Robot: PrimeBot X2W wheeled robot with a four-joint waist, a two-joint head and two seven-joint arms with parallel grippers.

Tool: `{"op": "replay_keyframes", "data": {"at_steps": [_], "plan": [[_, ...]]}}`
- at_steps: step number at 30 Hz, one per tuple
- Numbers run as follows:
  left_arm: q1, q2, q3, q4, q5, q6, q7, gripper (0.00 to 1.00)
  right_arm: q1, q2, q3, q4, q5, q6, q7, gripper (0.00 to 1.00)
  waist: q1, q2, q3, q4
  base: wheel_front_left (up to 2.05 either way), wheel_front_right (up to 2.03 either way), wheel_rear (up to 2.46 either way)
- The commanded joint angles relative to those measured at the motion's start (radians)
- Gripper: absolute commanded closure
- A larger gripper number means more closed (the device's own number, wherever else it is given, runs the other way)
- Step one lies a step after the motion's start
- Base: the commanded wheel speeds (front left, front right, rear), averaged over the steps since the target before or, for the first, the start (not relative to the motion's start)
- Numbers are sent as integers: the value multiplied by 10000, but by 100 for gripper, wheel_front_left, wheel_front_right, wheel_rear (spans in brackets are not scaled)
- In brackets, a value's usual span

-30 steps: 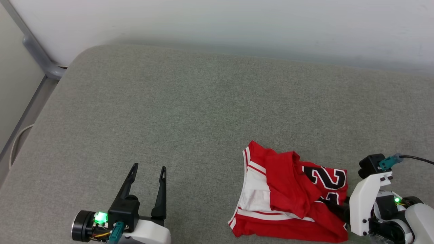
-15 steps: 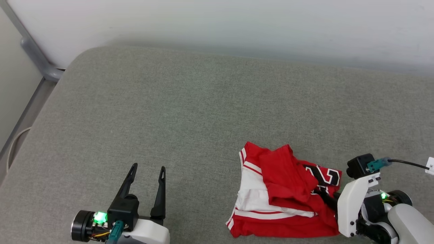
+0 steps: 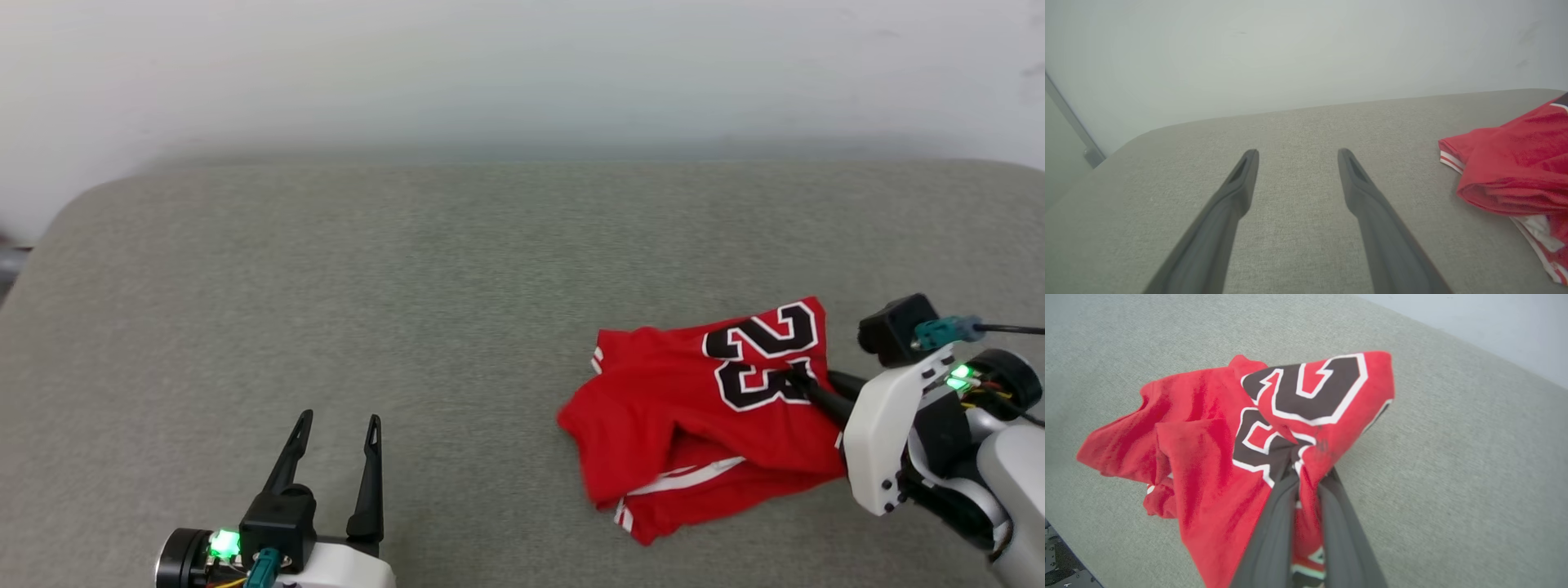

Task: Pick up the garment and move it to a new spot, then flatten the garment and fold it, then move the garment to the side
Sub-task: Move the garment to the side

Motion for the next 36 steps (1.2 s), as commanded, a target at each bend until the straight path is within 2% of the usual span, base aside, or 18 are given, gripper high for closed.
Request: {"op": "replay_keyframes", "data": {"at_steps": [1, 8, 14, 17, 18, 20, 26, 36], "plan": [[-19, 23, 72, -61, -19, -14, -23, 0, -205, -118, -57, -136, 42, -8, -19, 100, 0, 0, 34, -634, 0, 0, 0], [-333, 76, 161, -193, 70, -127, -23, 0, -671, -444, -399, -337, 108, -8, 78, 100, 0, 0, 450, -1543, 0, 0, 0], [-728, 186, 244, -381, 116, -205, -23, 0, -1136, -708, -931, 144, 267, -10, 250, 100, 0, 0, 1138, -1866, 0, 0, 0], [-1032, 361, 338, -479, 143, -293, -23, 0, -1383, -927, -1279, 442, 232, -8, 281, 100, 0, 0, 1611, -1824, 0, 0, 0], [-1285, 420, 312, -593, 214, -320, -23, 0, -1558, -1293, -1607, 764, 102, -10, 273, 100, 0, 0, 2093, -1705, 0, 0, 0], [-1486, 498, 329, -712, 250, -351, -23, 0, -1725, -1591, -1870, 999, -33, -10, 283, 100, 0, 0, 2423, -1618, 0, 0, 0], [-2020, 576, 301, -963, 276, -372, -23, 0, -2208, -2262, -2690, 1834, -367, -12, 453, 100, 0, 0, 3262, -1334, 0, 0, 0], [-2635, 529, 121, -1271, 271, -403, -23, 0, -2709, -2956, -4373, 3421, -1160, -12, 555, 100, 0, 0, 4177, -828, 0, 0, 0]]}}
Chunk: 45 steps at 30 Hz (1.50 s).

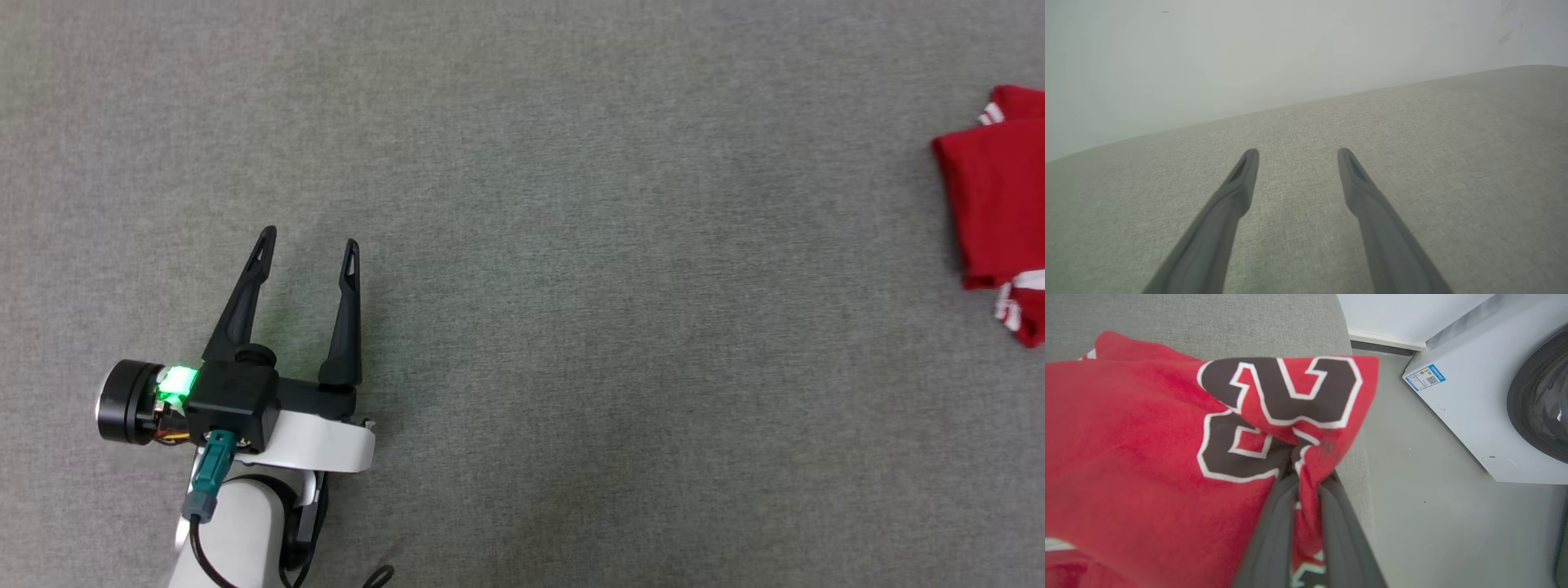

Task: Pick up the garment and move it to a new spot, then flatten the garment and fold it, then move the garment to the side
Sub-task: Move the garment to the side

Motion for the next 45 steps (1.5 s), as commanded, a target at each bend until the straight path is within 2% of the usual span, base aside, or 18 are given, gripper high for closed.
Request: {"op": "replay_keyframes", "data": {"at_steps": [1, 9, 13, 14, 15, 16, 24, 32, 40, 45], "plan": [[-144, -19, -28, -65, -12, 29, -23, 0, -221, -181, -306, 214, -271, -17, -29, 100, -1, 0, 209, 185, 0, 0, 0], [-196, -85, -92, -193, -56, 67, -23, 0, -318, -290, -1490, 916, -1071, -17, -97, 100, -1, 0, 378, 363, 0, 0, 0], [-172, -81, -92, -224, -58, 96, -23, 0, -378, -116, -1846, 989, -1442, -17, -220, 100, -1, 0, 362, 370, 0, 0, 0], [-155, -77, -92, -226, -57, 97, -23, 0, -396, 30, -1960, 1017, -1501, -15, -249, 60, -1, 0, 340, 362, 0, 0, 0], [-129, -70, -90, -222, -57, 95, -23, 0, -371, 165, -2059, 1041, -1607, -15, -237, 16, -1, 0, 307, 351, 0, 0, 0], [-101, -65, -87, -212, -57, 104, -23, 0, -353, 251, -2141, 1045, -1749, -15, -244, 0, -1, 0, 265, 340, 0, 0, 0], [225, -75, -80, -56, -71, 208, -23, 0, -282, 871, -2569, 491, -2987, -15, -952, 0, -1, 0, -431, 219, 0, 0, 0], [884, -246, -121, 217, -178, 373, -23, 0, -22, 1641, -2998, -698, -3567, -15, -2904, 0, -1, 0, -1730, 298, 0, 0, 0], [1652, -390, 58, 446, -345, 469, -23, 0, 698, 2990, -3049, -1987, -3850, -14, -5285, 0, -1, 0, -2928, 596, 0, 0, 0], [2004, -399, 234, 588, -442, 453, -23, 0, 1531, 3966, -2736, -2912, -3746, -14, -6086, 0, -1, 0, -3472, 804, 0, 0, 0]]}}
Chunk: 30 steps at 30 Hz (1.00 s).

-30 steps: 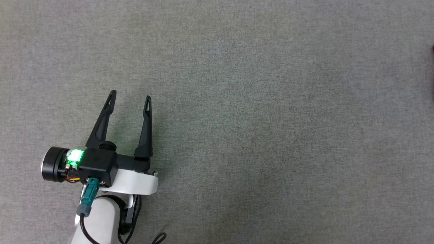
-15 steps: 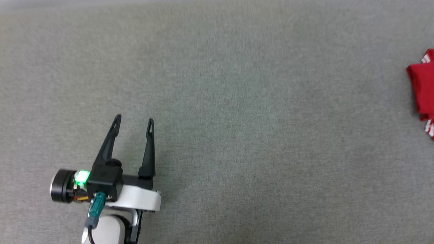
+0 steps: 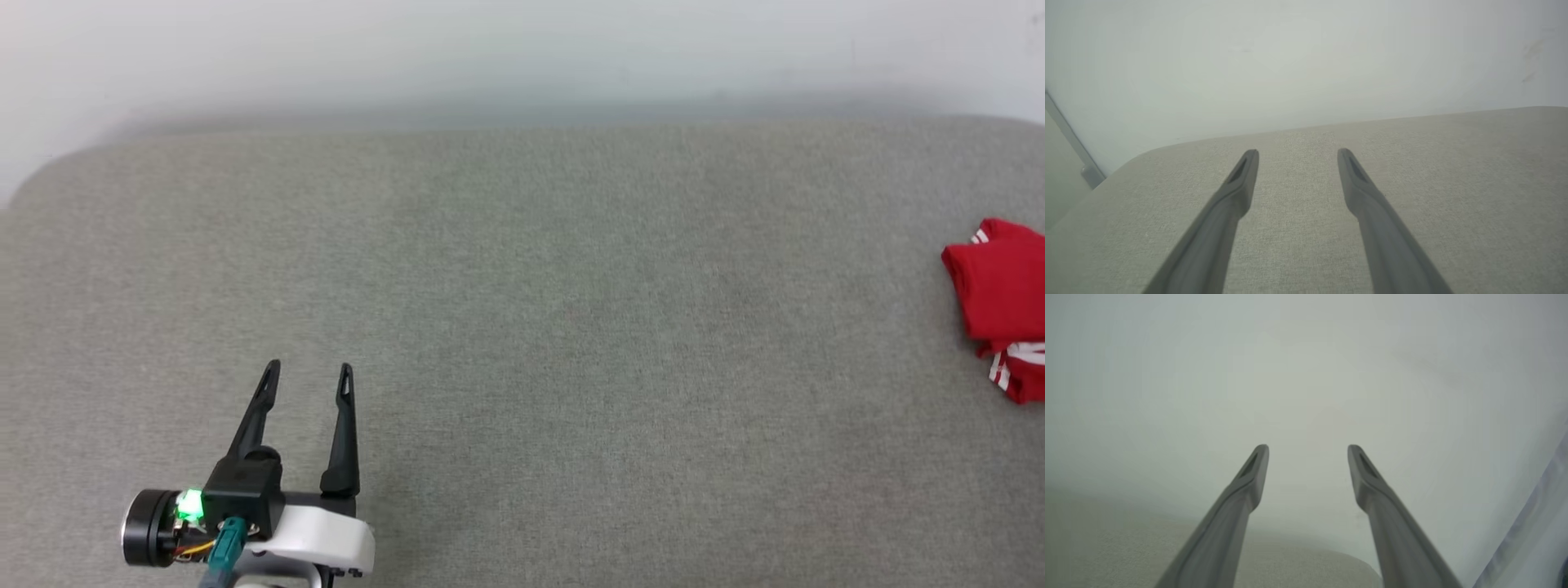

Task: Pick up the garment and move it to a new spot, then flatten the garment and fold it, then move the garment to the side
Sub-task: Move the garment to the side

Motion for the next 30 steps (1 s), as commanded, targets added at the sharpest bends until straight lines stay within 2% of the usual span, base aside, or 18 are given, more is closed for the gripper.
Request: {"op": "replay_keyframes", "data": {"at_steps": [1, 10, 18, 25, 30], "plan": [[176, -31, 79, 32, -60, 16, -23, 0, 327, 262, 80, -220, 82, -12, -170, 0, 3, -1, -349, 192, 0, 0, 0], [557, -107, 306, 268, -180, -39, -23, 0, 2177, 2099, 760, -1396, -43, -11, -670, 0, 3, -1, -928, 388, 0, 0, 0], [787, -153, 431, 471, -165, -117, -22, 0, 3588, 3001, 1236, -1442, 156, -12, -792, 0, 3, -1, -1352, 444, 0, 0, 0], [917, -205, 451, 579, -129, -188, -22, 0, 4771, 3635, 1004, -1252, 286, -12, -840, 0, 3, -1, -1603, 512, 0, 0, 0], [999, -233, 491, 580, -187, -269, -22, 0, 5485, 3922, 799, -1562, 196, -12, -839, 0, 3, -1, -1719, 525, 0, 0, 0]]}}
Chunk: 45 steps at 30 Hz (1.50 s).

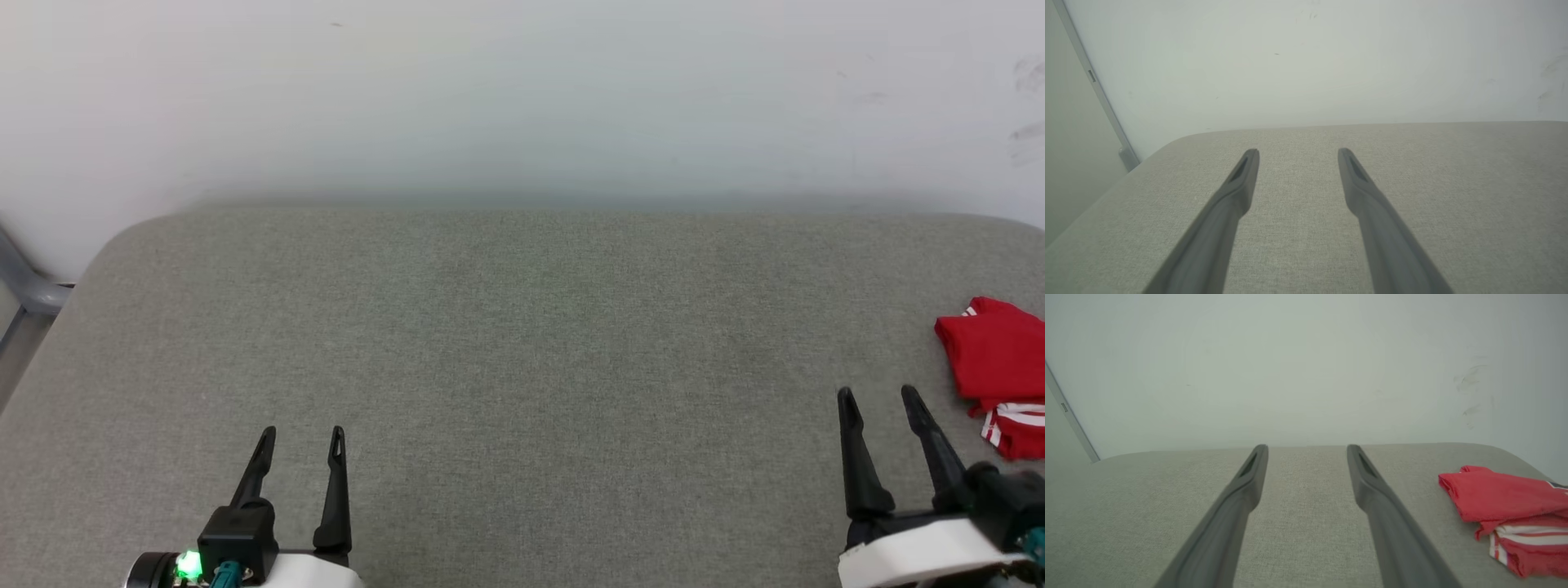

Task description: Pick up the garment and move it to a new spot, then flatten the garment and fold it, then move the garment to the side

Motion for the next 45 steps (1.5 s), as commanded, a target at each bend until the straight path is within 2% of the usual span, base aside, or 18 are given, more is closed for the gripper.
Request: {"op": "replay_keyframes", "data": {"at_steps": [1, 13, 30, 31, 36, 45], "plan": [[115, -14, 26, -5, -49, -48, -22, 0, 324, 126, -68, -146, -24, -12, -21, 0, 0, 0, -43, 1, 0, 0, 0], [327, -74, -1, 135, -30, -266, -22, 0, 1363, 390, -349, -763, -149, -11, -20, 0, 0, 0, -240, -3, 0, 0, 0], [380, -95, 116, 246, 52, -362, -22, 0, 1600, 427, -279, -843, -391, -11, -21, 0, 0, 0, -343, 23, 0, 0, 0], [306, -70, 106, 295, 52, -360, 2, 100, 1446, 382, -281, -798, -376, -2, -4, 100, 1, 0, -342, 23, 0, 0, 0], [421, -88, 140, 782, -135, -371, 133, 100, 1480, 386, -278, -379, -190, 0, 49, 100, 1, 0, -340, 19, 0, 0, 0], [120, -123, 336, 894, -2041, -522, 608, 100, 1144, 360, -286, -183, 1627, -1, 483, 100, 1, 0, -299, -11, 0, 0, 0]]}}
